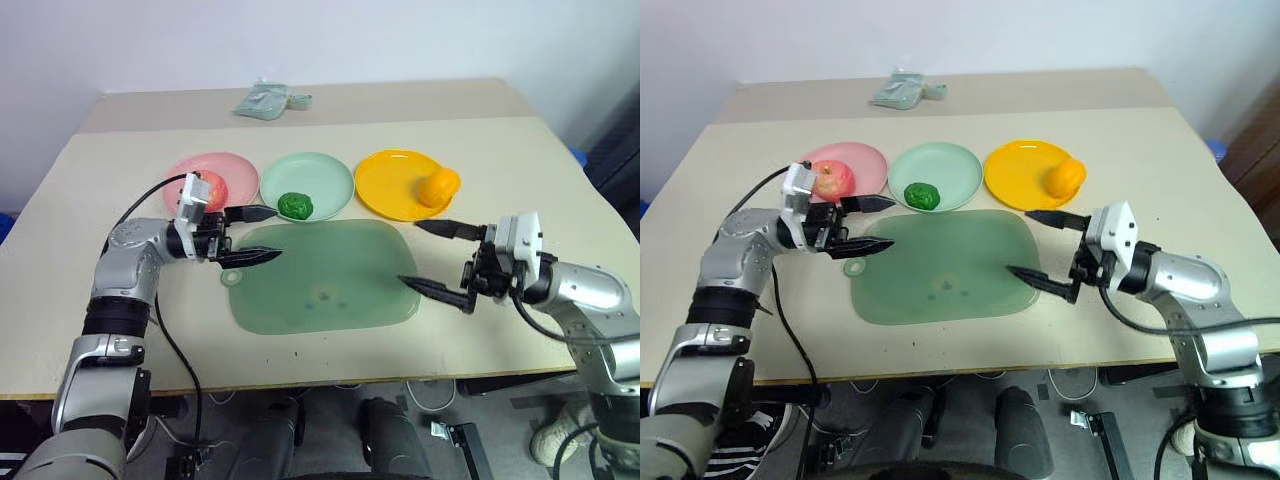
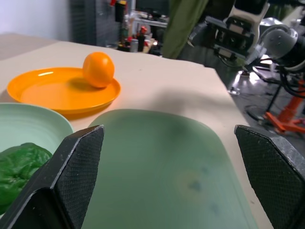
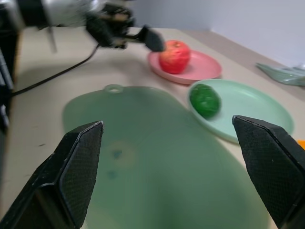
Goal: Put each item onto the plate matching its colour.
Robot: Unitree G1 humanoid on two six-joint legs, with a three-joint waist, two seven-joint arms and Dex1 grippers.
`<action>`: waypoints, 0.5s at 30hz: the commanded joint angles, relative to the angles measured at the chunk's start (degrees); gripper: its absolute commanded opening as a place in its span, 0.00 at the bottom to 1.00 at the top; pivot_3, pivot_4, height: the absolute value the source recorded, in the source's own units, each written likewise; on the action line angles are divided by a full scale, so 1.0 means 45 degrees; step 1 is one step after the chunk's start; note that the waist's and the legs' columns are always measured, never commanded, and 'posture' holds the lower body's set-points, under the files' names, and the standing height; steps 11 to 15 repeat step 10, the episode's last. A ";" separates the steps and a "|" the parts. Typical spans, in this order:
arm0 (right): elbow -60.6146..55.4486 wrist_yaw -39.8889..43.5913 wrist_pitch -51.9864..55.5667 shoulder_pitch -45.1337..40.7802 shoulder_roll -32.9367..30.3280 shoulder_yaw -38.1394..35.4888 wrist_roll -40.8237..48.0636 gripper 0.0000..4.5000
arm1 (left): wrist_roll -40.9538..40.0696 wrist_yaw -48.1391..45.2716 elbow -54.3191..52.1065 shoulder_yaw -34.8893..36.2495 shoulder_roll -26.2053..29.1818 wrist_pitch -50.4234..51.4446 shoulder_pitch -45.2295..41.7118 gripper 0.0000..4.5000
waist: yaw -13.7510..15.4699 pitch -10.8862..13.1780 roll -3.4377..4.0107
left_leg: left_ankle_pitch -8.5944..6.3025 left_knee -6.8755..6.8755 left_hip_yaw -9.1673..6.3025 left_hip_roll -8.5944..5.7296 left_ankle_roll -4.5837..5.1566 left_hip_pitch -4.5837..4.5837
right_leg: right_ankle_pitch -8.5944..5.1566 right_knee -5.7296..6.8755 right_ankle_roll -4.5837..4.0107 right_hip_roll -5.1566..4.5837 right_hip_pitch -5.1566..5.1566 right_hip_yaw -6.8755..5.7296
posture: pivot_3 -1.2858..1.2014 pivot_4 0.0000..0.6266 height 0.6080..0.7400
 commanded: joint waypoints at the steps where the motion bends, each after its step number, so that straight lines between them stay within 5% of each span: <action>1: -0.0775 -0.0193 -0.0190 0.0493 -0.0130 -0.0714 0.0213 0.98 | -0.0450 -0.0576 0.0417 0.0092 0.0339 0.0233 -0.0688 1.00 | 0.0001 0.0000 0.0000 | 0.0000 0.0001 0.0002 -0.0001 0.0001 0.0000 | 0.0000 -0.0003 -0.0001 -0.0002 0.0001 0.0000 | 0.52 0.24 1.00; 15: -0.0542 -0.0476 -0.0503 0.0578 -0.0056 -0.0470 -0.0286 0.98 | -0.0415 -0.0596 0.0936 -0.0302 0.0516 -0.0426 -0.0655 1.00 | -0.0008 0.0000 -0.0001 | -0.0002 0.0000 0.0001 0.0003 0.0004 0.0000 | -0.0001 -0.0007 0.0000 -0.0004 0.0002 0.0000 | 0.52 0.24 1.00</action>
